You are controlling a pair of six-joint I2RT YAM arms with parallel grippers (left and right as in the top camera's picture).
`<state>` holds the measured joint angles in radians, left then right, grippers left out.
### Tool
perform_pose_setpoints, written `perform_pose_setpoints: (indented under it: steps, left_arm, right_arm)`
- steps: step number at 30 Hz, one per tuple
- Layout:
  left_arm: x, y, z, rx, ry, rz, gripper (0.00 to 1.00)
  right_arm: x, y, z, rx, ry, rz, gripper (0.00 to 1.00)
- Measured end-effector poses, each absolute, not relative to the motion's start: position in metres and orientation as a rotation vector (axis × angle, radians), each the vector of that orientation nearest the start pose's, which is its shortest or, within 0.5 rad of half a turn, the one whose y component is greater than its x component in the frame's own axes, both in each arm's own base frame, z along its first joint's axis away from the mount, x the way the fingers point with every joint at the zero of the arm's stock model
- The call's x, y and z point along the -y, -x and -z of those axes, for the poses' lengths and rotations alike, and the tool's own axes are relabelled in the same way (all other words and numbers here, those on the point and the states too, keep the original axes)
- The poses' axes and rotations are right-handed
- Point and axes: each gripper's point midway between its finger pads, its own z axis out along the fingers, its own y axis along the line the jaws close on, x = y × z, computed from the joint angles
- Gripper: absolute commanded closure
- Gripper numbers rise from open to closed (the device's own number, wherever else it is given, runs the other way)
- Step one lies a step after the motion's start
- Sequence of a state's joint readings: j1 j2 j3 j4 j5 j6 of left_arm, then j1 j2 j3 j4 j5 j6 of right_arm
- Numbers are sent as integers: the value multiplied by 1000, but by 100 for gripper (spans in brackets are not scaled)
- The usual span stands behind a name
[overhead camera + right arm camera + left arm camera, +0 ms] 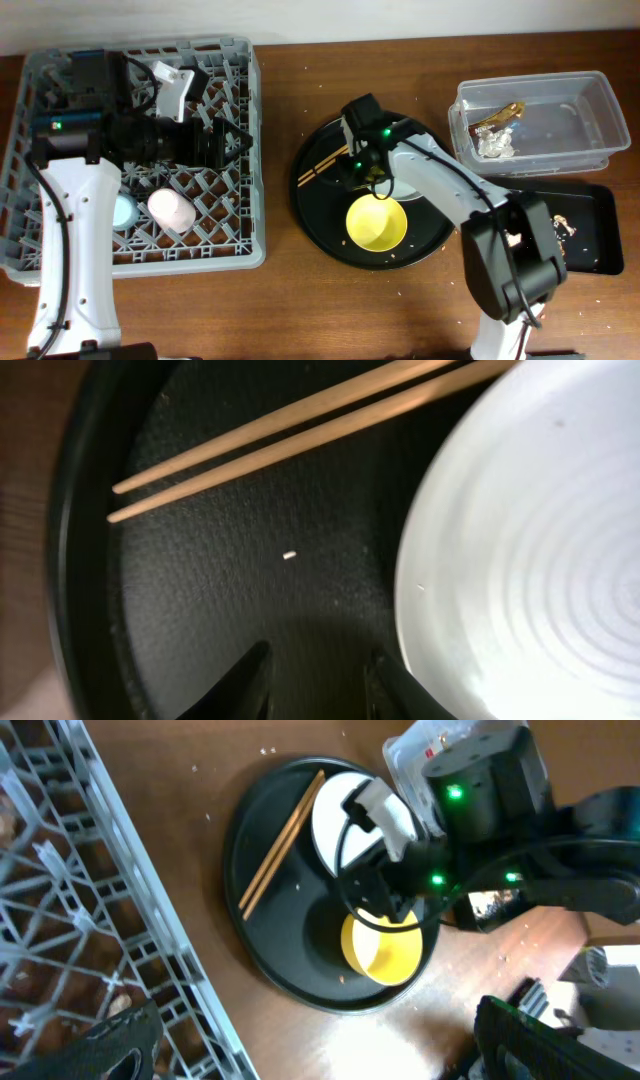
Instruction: Sort waste into correct bins and load items into the dishwasher rack
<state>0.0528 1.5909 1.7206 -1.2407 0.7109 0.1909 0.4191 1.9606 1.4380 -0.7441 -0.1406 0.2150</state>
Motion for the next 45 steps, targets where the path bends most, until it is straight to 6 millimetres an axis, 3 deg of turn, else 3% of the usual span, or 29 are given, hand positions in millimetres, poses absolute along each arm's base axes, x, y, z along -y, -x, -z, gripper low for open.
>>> perform_pose_setpoints:
  steps: [1, 2, 5, 6, 7, 9, 11, 12, 15, 17, 21, 24, 29, 33, 38, 45]
  left_arm:
    - [96, -358, -286, -2451, -400, 841, 1]
    - [103, -358, -287, -2442, -426, 843, 1]
    - [119, -364, -291, -2396, -500, 815, 2]
    - [130, -364, -283, -2427, -546, 742, 11]
    - [155, -364, -268, -2461, -644, 652, 27]
    - [191, -374, -233, -2502, -778, 472, 47]
    - [222, -392, -184, -2538, -873, 322, 50]
    - [231, -398, -160, -2565, -903, 280, 56]
    - [238, -415, -116, -2606, -910, 231, 72]
    - [247, -434, -88, -2588, -908, 232, 73]
    - [256, -451, -37, -2600, -919, 229, 78]
    - [262, -462, -35, -2543, -934, 229, 78]
    - [262, -459, -13, -2576, -958, 223, 78]
    - [263, -458, -10, -2578, -967, 222, 78]
    - [262, -455, -7, -2589, -987, 215, 97]
    - [250, -432, -14, -2716, -1032, 203, 100]
  right_arm:
    - [-192, -390, -67, -2848, 279, -356, 63]
    - [-180, -392, -96, -2805, 218, -402, 60]
    - [-135, -377, -179, -2690, 29, -460, 33]
    - [-111, -367, -212, -2625, -67, -469, 24]
    - [-101, -360, -229, -2592, -101, -468, 22]
    - [-98, -344, -230, -2632, -114, -467, 22]
    - [-96, -336, -223, -2680, -124, -459, 22]
    - [-95, -332, -220, -2702, -129, -449, 22]
    - [-91, -330, -218, -2712, -139, -417, 22]
    - [-90, -330, -217, -2717, -142, -406, 22]
    - [-88, -331, -216, -2716, -145, -395, 22]
    - [-88, -331, -216, -2716, -144, -395, 22]
    - [-88, -331, -216, -2717, -145, -395, 22]
    - [-88, -331, -216, -2717, -145, -396, 21]
    - [-88, -331, -216, -2716, -144, -395, 22]
    - [-88, -331, -216, -2715, -145, -396, 21]
